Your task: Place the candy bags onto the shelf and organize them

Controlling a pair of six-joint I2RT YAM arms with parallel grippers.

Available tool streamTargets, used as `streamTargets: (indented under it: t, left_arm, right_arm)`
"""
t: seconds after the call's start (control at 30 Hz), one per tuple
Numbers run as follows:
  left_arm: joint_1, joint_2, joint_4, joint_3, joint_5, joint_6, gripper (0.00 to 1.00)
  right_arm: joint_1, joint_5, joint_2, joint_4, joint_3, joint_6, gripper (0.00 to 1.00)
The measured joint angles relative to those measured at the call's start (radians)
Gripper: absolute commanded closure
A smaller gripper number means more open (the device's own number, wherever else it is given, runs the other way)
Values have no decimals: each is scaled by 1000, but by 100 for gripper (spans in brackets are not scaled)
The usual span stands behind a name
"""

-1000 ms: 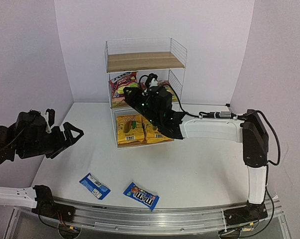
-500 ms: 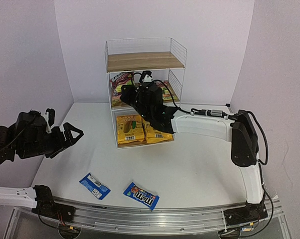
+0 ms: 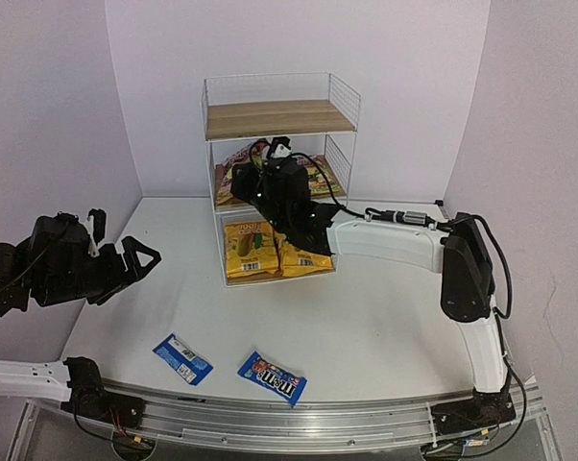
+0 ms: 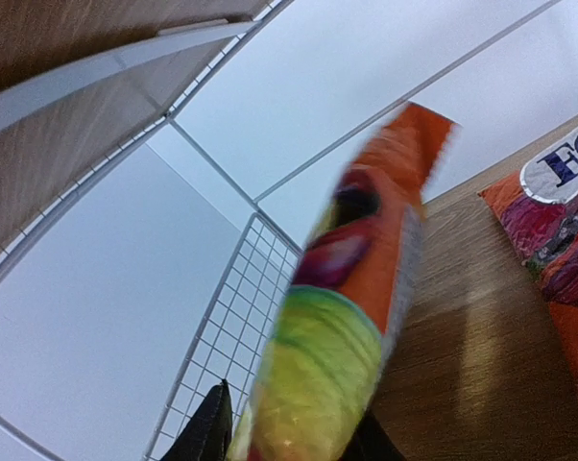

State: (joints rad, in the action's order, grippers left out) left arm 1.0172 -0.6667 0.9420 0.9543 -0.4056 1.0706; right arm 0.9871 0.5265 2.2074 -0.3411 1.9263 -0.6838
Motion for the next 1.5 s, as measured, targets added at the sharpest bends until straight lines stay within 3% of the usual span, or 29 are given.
streamTargets:
  t: [0.3,0.57,1.4,1.5]
  left_arm:
    - [0,-2,-19,-1,7,-6,0]
    - [0,-4,-37,-14,18,-22,0]
    - [0,-33,-89,-14,36,-51,0]
    - [0,-35,-93,-15,36,-52,0]
  right_arm:
    - [0,7,-6,46,-8,-23,49]
    - [6,5,-68,116,-71,-65,30]
    - [29,21,-318,243,-274,-151,25]
    - [30,22,-356,267,-297,-151,30]
